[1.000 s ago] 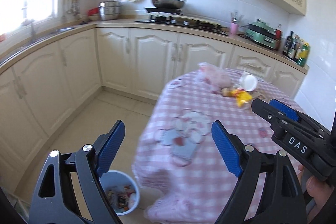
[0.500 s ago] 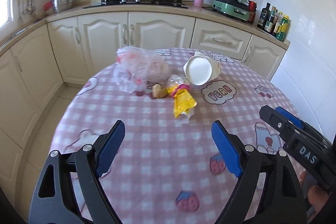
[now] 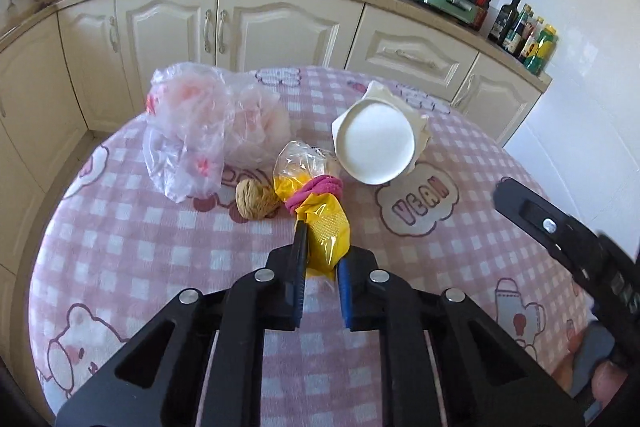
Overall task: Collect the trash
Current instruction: 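Grasp the yellow wrapper with the left tool while the right tool grasps the white paper cup, then carry both items over the bucket and open both tools to drop them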
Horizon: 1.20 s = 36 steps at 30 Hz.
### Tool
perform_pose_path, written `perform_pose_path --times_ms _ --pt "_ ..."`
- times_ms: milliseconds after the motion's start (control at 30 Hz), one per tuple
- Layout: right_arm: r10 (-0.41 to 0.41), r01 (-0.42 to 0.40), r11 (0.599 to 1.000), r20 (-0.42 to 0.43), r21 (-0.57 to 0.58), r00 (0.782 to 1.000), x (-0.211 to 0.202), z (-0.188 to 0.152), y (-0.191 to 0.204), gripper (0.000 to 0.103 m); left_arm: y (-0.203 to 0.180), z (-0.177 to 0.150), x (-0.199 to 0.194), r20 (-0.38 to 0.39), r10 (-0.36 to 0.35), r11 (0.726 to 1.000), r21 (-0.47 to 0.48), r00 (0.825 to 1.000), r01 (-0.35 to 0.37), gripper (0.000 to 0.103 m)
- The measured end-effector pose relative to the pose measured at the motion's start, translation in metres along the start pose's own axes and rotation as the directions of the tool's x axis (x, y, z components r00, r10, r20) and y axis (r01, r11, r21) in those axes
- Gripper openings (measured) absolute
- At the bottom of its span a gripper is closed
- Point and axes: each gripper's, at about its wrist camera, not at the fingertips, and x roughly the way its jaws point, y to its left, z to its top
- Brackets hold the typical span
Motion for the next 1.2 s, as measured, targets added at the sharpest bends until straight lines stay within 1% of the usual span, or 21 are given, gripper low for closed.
perform_pose_path --times_ms 67,133,233,267,333,367,433,500,567,667,700,733,767,933,1033,1200 --pt "0.038 -0.038 0.997 -0.011 0.067 0.999 0.007 0.006 -0.004 0.061 0.001 0.002 -0.016 0.053 -0.023 1.0 -0.007 0.998 0.024 0.011" --pt "0.085 -0.082 0.985 -0.015 0.153 0.996 0.017 0.012 -0.007 0.062 0.004 0.005 -0.03 0.1 -0.018 1.0 -0.016 0.995 0.02 0.011" --pt "0.121 -0.112 0.962 -0.018 0.25 0.993 0.032 0.017 -0.011 0.064 0.011 0.012 -0.045 0.154 -0.003 0.999 -0.036 0.988 0.008 0.011" --pt "0.131 -0.119 0.948 -0.02 0.294 0.991 0.038 0.018 -0.013 0.066 0.013 0.013 -0.049 0.171 0.007 0.999 -0.042 0.985 0.0 0.011" --pt "0.12 -0.104 0.934 -0.028 0.343 0.992 0.048 0.018 -0.017 0.067 0.019 0.017 -0.053 0.19 0.031 0.998 -0.052 0.981 -0.021 0.011" --pt "0.108 -0.084 0.928 -0.045 0.364 0.993 0.055 0.019 -0.018 0.067 0.021 0.019 -0.053 0.195 0.044 0.998 -0.058 0.98 -0.033 0.011" --pt "0.109 -0.073 0.917 -0.07 0.393 0.992 0.067 0.018 -0.018 0.067 0.026 0.02 -0.051 0.194 0.054 0.997 -0.063 0.98 -0.042 0.011" --pt "0.075 -0.036 0.919 -0.084 0.391 0.994 0.078 0.019 -0.017 0.067 0.031 0.022 -0.048 0.187 0.057 0.997 -0.069 0.981 -0.045 0.011" --pt "0.06 -0.029 0.925 -0.07 0.379 0.996 0.082 0.021 -0.015 0.067 0.034 0.021 -0.047 0.182 0.058 0.996 -0.072 0.982 -0.046 0.011" --pt "0.051 -0.02 0.938 -0.081 0.346 0.995 0.09 0.023 -0.01 0.066 0.038 0.02 -0.047 0.179 0.051 0.996 -0.079 0.983 -0.038 0.011" --pt "0.048 -0.017 0.943 -0.085 0.332 0.995 0.092 0.023 -0.007 0.051 0.039 0.018 -0.049 0.18 0.047 0.996 -0.081 0.983 -0.033 0.011" --pt "0.058 -0.023 0.946 -0.098 0.324 0.993 0.098 0.024 -0.004 0.042 0.04 0.018 -0.051 0.18 0.046 0.996 -0.08 0.983 -0.032 0.011" --pt "0.104 -0.06 0.939 -0.112 0.338 0.988 0.102 0.021 -0.004 0.042 0.04 0.017 -0.052 0.181 0.045 0.996 -0.079 0.982 -0.031 0.011" --pt "0.086 -0.056 0.958 -0.098 0.28 0.991 0.093 0.02 0.01 0.04 0.046 0.015 -0.068 0.192 0.046 0.997 -0.073 0.98 -0.033 0.011" --pt "0.077 -0.058 0.97 -0.074 0.235 0.994 0.078 0.014 0.024 0.039 0.051 0.012 -0.082 0.205 0.053 0.996 -0.079 0.977 -0.037 0.011" --pt "0.086 -0.081 0.982 -0.025 0.172 0.996 0.045 0.005 0.05 0.039 0.062 0.005 -0.108 0.227 0.067 0.994 -0.095 0.972 -0.046 0.011"
